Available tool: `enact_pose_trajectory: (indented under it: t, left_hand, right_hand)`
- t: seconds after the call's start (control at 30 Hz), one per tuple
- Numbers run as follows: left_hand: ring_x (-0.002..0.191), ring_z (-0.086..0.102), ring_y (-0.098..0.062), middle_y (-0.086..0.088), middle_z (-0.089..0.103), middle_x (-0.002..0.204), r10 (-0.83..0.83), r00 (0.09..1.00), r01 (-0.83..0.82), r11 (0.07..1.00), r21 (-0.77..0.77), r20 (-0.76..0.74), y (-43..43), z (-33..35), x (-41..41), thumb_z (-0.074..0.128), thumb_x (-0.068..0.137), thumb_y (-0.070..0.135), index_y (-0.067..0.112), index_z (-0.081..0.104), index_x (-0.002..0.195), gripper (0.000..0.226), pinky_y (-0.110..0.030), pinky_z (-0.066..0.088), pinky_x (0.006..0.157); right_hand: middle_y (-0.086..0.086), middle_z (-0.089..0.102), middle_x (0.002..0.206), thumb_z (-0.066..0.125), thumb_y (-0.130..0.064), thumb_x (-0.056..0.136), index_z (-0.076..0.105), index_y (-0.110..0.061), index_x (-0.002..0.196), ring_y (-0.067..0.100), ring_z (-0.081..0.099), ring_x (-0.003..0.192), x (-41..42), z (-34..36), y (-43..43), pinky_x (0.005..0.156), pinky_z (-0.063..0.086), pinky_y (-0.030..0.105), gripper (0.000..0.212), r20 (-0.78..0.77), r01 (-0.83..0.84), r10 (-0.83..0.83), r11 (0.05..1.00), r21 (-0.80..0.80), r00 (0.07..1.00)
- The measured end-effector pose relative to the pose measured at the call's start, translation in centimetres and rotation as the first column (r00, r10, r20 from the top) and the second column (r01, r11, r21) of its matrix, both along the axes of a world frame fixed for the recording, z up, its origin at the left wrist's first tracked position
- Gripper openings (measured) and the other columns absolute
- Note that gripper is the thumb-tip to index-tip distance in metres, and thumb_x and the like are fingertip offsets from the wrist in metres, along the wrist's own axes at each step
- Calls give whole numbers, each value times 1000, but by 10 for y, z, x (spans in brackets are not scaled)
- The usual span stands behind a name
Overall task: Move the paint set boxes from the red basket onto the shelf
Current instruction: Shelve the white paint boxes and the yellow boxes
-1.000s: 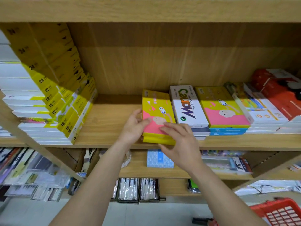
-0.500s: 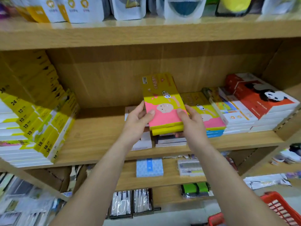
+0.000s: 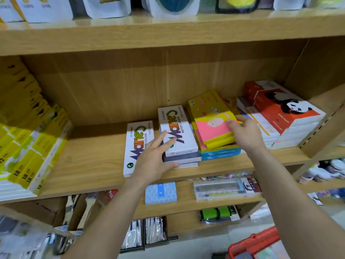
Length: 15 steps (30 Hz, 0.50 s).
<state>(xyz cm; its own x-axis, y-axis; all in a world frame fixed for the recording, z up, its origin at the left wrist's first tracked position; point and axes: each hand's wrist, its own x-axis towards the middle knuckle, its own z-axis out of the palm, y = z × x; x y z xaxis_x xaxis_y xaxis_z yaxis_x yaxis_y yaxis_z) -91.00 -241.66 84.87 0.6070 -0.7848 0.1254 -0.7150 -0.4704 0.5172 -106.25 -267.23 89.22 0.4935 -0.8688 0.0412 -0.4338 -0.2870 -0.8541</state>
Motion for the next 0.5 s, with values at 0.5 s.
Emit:
enact_pose_trajectory:
  t: [0.5]
  left_hand:
    - [147, 33, -14, 38, 4, 161, 47, 998, -48, 999, -15, -52, -1, -6, 5, 79, 79, 51, 57, 33, 148, 82, -48, 47, 107]
  right_hand:
    - [13, 64, 140, 52, -40, 95, 62, -16, 139, 39, 54, 129, -17, -8, 56, 98, 48, 50, 51, -215, -131, -6, 778, -614, 977]
